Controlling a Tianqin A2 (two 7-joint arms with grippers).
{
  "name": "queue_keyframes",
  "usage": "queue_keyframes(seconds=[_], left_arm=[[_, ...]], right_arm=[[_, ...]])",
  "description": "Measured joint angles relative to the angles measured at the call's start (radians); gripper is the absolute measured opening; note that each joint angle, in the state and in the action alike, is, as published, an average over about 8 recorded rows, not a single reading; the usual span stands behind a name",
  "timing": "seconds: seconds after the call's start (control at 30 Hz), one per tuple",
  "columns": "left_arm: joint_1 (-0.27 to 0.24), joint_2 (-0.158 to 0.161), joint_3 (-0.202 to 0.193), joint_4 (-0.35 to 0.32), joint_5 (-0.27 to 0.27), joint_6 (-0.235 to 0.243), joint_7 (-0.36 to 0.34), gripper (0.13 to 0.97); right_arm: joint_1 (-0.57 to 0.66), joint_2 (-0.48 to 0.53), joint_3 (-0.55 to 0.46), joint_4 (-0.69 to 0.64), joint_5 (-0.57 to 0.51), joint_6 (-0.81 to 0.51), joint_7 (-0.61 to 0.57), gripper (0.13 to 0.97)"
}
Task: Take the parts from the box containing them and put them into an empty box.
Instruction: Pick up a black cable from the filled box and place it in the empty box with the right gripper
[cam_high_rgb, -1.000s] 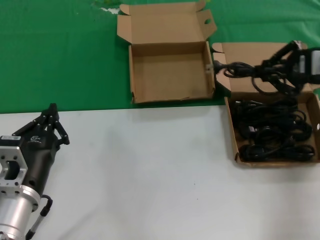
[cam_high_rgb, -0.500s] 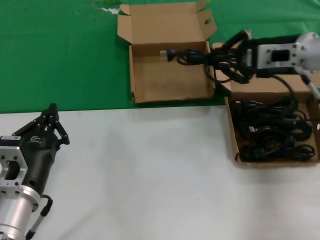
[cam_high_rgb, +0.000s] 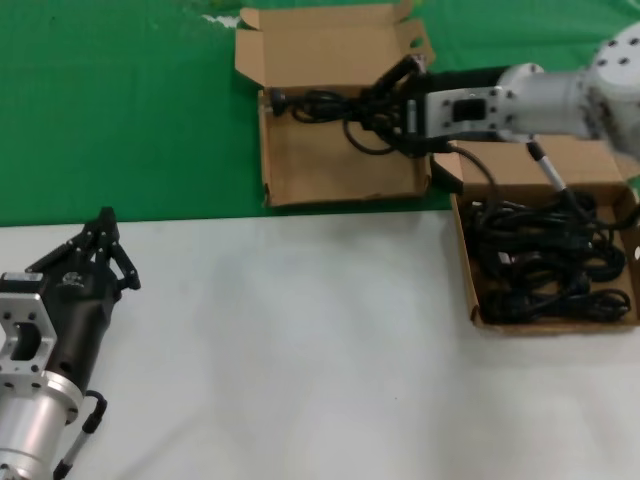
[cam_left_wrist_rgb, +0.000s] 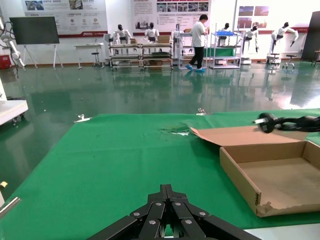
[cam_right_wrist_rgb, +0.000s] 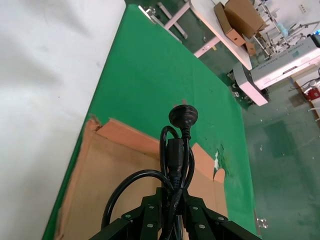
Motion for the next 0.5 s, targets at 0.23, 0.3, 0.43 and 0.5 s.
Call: queue_keyframes(seconds=[0.23, 0.3, 0.43, 0.5], left_arm=[[0.000, 0.000, 0.000, 0.000, 0.000, 0.000, 0.000, 0.139], [0.000, 0.000, 0.000, 0.000, 0.000, 0.000, 0.000, 0.139], [0.000, 0.000, 0.000, 0.000, 0.000, 0.000, 0.000, 0.139], [0.000, 0.000, 0.000, 0.000, 0.000, 0.000, 0.000, 0.139]], right_arm=[[0.091, -0.117, 0.058, -0.288, 0.049, 0.091, -0.221, 0.200], [0.105, -0.139, 0.070, -0.338, 0.057, 0.118, -0.262, 0.200], [0.118, -0.168, 0.086, -0.399, 0.065, 0.168, -0.315, 0.200], [0.118, -0.178, 0.089, -0.414, 0.068, 0.190, -0.332, 0.200]])
